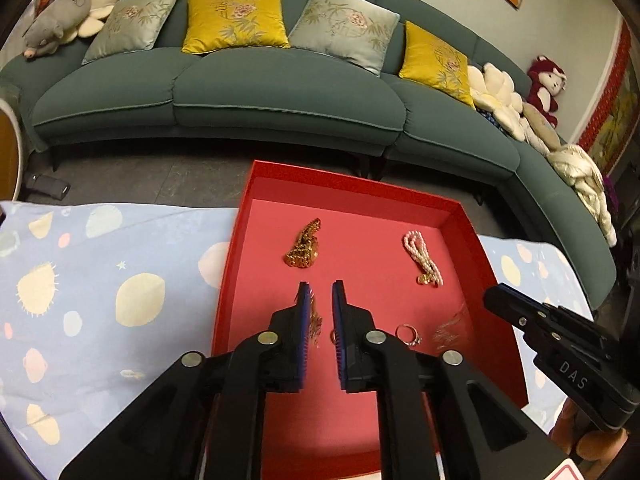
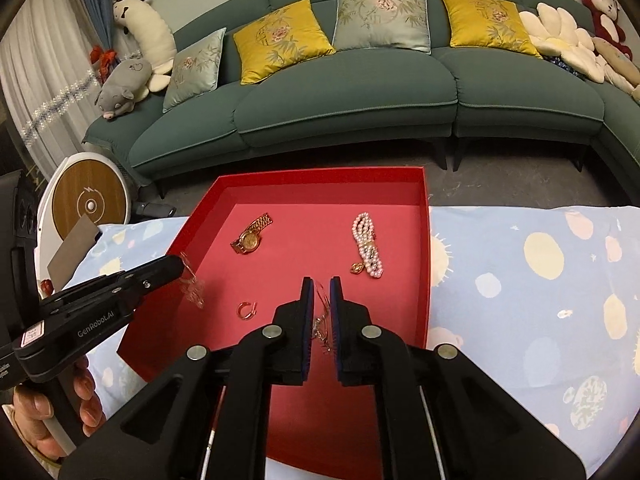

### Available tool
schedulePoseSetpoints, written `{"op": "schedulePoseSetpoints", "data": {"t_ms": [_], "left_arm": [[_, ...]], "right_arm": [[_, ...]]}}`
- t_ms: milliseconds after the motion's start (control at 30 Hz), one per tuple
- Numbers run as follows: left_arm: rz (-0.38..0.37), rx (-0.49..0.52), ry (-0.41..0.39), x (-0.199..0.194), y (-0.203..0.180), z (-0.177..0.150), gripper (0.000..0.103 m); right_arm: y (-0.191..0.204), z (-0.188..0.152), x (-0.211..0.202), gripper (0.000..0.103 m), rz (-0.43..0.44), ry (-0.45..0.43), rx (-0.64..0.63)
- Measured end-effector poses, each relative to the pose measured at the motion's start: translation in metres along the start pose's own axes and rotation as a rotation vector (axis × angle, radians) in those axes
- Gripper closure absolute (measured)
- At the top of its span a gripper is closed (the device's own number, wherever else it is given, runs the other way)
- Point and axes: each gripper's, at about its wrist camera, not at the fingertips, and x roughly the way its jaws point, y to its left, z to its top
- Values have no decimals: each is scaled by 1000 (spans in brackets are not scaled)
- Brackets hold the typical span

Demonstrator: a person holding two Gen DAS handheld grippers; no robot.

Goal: Organize jewelry
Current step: 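Open both grippers to drop the silver earrings into the tray, then withdraw both grippers and move the right gripper over the black-bead bracelet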

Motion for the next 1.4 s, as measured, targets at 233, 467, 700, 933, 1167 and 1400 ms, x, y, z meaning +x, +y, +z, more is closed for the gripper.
{"op": "schedulePoseSetpoints", "data": {"t_ms": [233,467,700,933,1167,1400], "left_arm": [[-9,-25,-106,-76,10,4,82],[15,56,-78,-159,1,-51,71],[63,100,-21,-184,-7,-129,69],[69,115,60,-159,-6,-171,69],[73,117,99,-141,-4,-184,69],[69,118,104,-138,-5,-183,69]], "right_arm": [[3,2,-83,82,33,-133,10],[20,-61,-171,69,25,-138,-48],[16,-128,-183,69,34,-34,40],[16,-146,-171,69,1,6,2],[16,-151,-142,69,-15,70,-9],[38,-168,-126,69,-2,136,-83]]}}
